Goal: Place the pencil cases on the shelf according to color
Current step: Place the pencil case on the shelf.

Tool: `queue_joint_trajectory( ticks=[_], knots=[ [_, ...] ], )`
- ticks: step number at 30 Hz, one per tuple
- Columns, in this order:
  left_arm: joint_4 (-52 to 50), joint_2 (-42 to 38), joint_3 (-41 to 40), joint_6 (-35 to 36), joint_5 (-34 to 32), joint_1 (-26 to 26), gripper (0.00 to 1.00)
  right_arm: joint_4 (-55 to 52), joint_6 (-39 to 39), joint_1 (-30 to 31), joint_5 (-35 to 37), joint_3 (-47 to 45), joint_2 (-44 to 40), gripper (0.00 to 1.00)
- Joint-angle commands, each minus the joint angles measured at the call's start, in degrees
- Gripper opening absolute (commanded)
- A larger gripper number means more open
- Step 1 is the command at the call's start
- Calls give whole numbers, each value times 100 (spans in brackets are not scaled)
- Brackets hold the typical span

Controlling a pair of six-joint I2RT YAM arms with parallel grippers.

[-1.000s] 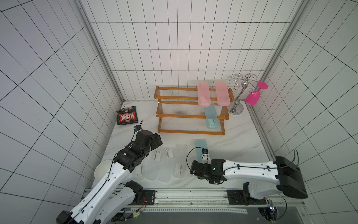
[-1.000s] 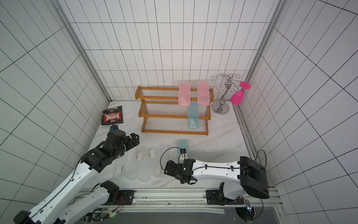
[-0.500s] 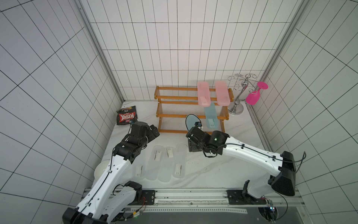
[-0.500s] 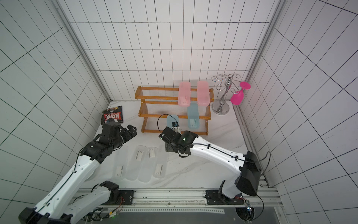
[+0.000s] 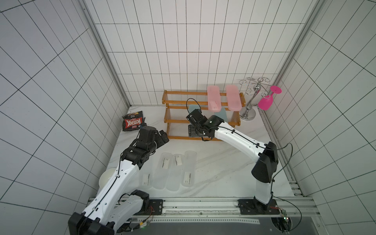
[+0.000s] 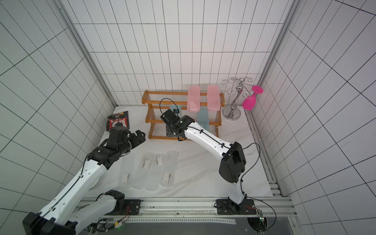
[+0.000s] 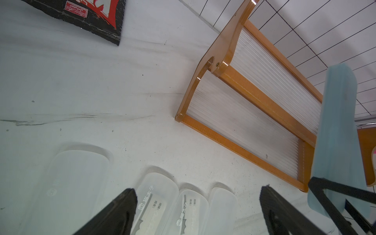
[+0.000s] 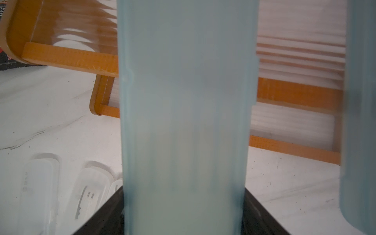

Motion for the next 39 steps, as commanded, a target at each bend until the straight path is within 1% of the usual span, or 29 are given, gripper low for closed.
queue_joint_trajectory(
  ticks=[1,6,8,11,13,14,15,18,20,23,26,29,32,35,39],
  knots=[
    [252,-39,-136,86,78,33,98,-162,-150,-118,-76,716,386,63],
    [296,23,-258,94,330,31,98,-287,-176,-260,-198,1441,1005,66],
    [278,35,-301,114,356,34,98,-369,-168,-340,-228,1642,1194,69],
    [114,-3,-277,182,436,31,98,-411,-99,-450,-182,1792,1331,79],
    [-29,-83,-279,193,500,32,98,-408,-51,-475,-203,1846,1363,90],
    [-73,-132,-313,191,538,31,98,-401,-37,-482,-237,1864,1363,96],
    [-85,-185,-389,161,564,31,98,-383,-26,-484,-315,1878,1356,100],
    [-150,-296,-559,35,572,32,98,-463,55,-446,-404,1927,1228,99],
    [-379,-365,-520,18,558,31,98,-518,102,-374,-351,1850,1038,99],
    [-693,-458,-393,84,528,27,98,-672,198,-135,-94,1439,608,99],
    [-934,-543,-323,78,492,31,98,-549,386,128,74,621,43,99],
    [-1272,-629,-275,4,506,-40,98,-209,541,460,276,-400,-623,99],
    [-1325,-830,-560,-168,318,-310,98,253,617,778,405,-1338,-1228,99],
    [-1316,-970,-885,-520,-19,-636,98,598,648,1054,401,-2122,-1677,99],
    [-1169,-981,-1169,-928,-28,-972,98,1038,811,1441,431,-3156,-2205,99]
  ],
)
